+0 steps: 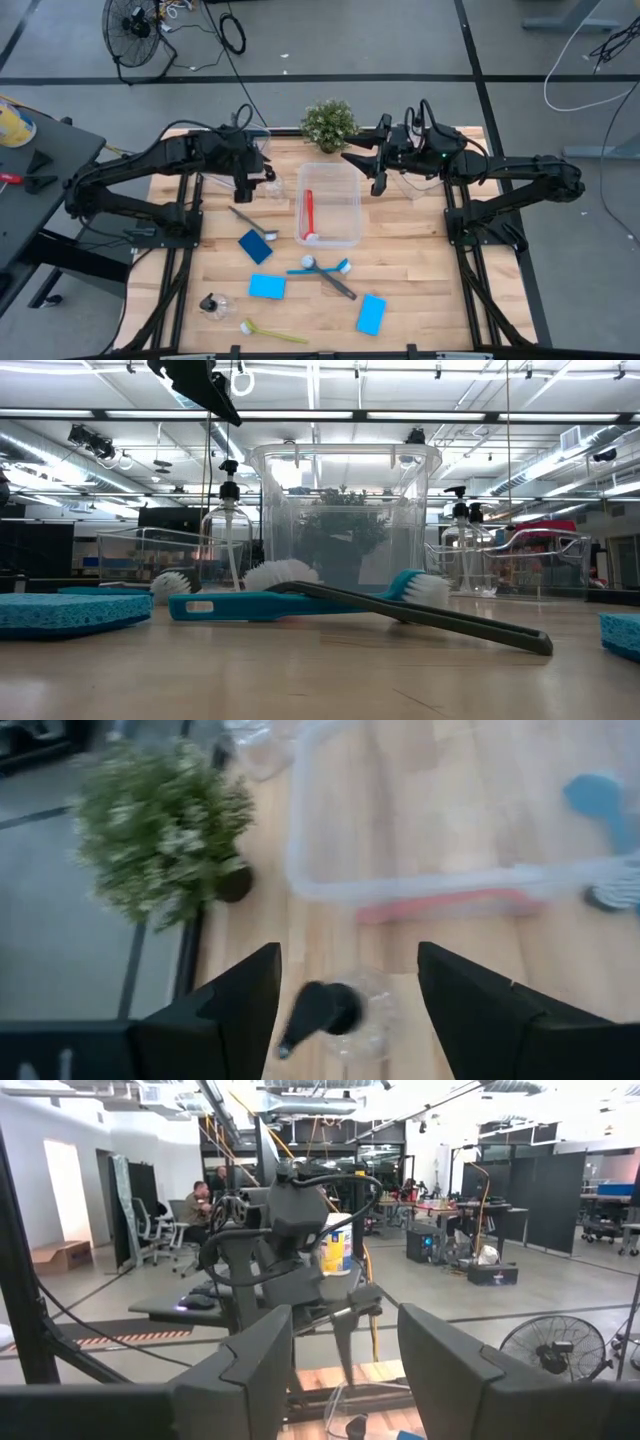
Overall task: Pick & Place Kitchen Sink Supplies
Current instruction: Put the blue sponge in the left transparent bin
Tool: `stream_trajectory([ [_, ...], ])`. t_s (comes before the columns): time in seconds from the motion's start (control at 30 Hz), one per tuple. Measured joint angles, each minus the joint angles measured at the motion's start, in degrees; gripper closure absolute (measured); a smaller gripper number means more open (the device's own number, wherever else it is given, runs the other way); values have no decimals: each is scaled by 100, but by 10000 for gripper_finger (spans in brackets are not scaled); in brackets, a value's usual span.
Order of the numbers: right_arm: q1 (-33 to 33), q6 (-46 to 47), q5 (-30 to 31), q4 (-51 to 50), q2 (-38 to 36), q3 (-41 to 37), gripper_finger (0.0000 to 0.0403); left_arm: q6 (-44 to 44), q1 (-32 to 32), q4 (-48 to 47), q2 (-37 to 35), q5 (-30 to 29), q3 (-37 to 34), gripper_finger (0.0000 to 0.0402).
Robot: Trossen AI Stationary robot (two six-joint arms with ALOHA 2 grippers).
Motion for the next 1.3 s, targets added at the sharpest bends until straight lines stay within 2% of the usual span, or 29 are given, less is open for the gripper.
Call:
stream_trajectory([
  [0.43, 0, 0, 0, -39, -1, 0, 218, 0, -1127, -98, 2, 500, 2, 163],
  [0.87, 0, 0, 2, -137, -2, 0, 218, -299, -2015, -1075, 17, 510, 2, 163],
  [1.07, 0, -1, 2, -137, -2, 0, 218, -528, -2452, -1361, 17, 746, 2, 163],
  [1.3, 0, -2, 2, -139, -2, 0, 218, -626, -2853, -1692, 89, 621, -12, 163],
])
